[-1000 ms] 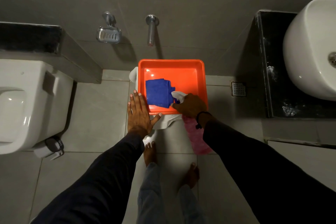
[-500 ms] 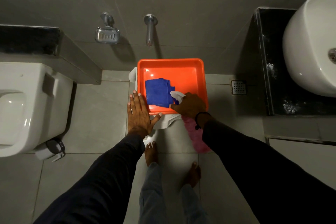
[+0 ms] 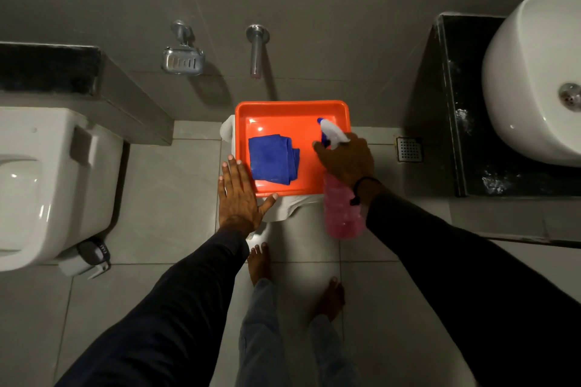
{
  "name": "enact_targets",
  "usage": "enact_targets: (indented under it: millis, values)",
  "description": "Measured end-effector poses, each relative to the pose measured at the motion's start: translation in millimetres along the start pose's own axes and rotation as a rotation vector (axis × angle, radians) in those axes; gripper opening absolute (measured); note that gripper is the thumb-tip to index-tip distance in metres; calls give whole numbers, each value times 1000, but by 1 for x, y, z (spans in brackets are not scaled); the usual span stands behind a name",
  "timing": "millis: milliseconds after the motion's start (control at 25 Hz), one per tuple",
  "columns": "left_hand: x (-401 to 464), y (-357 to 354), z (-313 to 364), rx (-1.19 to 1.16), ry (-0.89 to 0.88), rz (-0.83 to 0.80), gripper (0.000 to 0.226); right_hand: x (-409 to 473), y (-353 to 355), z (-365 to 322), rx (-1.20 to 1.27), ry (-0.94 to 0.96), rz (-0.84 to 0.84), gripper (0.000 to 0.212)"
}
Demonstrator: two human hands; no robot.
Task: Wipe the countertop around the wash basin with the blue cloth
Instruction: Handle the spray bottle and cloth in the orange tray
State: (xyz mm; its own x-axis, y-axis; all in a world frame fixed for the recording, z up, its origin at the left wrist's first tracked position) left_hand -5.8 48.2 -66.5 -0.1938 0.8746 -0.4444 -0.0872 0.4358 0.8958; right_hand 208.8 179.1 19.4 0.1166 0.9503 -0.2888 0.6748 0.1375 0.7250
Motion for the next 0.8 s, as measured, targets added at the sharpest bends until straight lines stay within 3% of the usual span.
enact_targets:
  millis: [80, 160, 280, 360, 520, 800]
  values:
    - [-1, 0, 0, 2, 2, -4, 121, 18, 24, -13, 181, -81, 166, 50]
    - [0, 0, 1, -13, -3, 4, 122, 34, 38, -28, 289, -49, 258, 42]
    - [1, -2, -1, -33, -14, 19, 124, 46, 36, -42, 301, 103, 258, 25]
    - [2, -6, -1, -33, -8, 29, 119, 49, 30, -40, 312, 176, 274, 28]
    - [6, -11, -1, -37, 5, 27, 115, 44, 19, -21, 383, 195, 338, 15]
    - [3, -7, -1, -20, 14, 36, 115, 20, 10, 13, 322, 169, 183, 45]
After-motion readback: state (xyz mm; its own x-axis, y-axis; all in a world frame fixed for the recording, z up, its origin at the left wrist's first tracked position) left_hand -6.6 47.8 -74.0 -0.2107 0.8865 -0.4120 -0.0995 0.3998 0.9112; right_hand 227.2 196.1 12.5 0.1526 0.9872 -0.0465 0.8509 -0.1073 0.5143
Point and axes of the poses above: each hand's wrist, its own x-axis towards the middle knuckle, its own y-axis out of the back of the hand, z = x × y, the point moved 6 cm from there along x, towards the middle knuckle, and after that the axes turned 12 degrees about x, right-handed, at the moved point
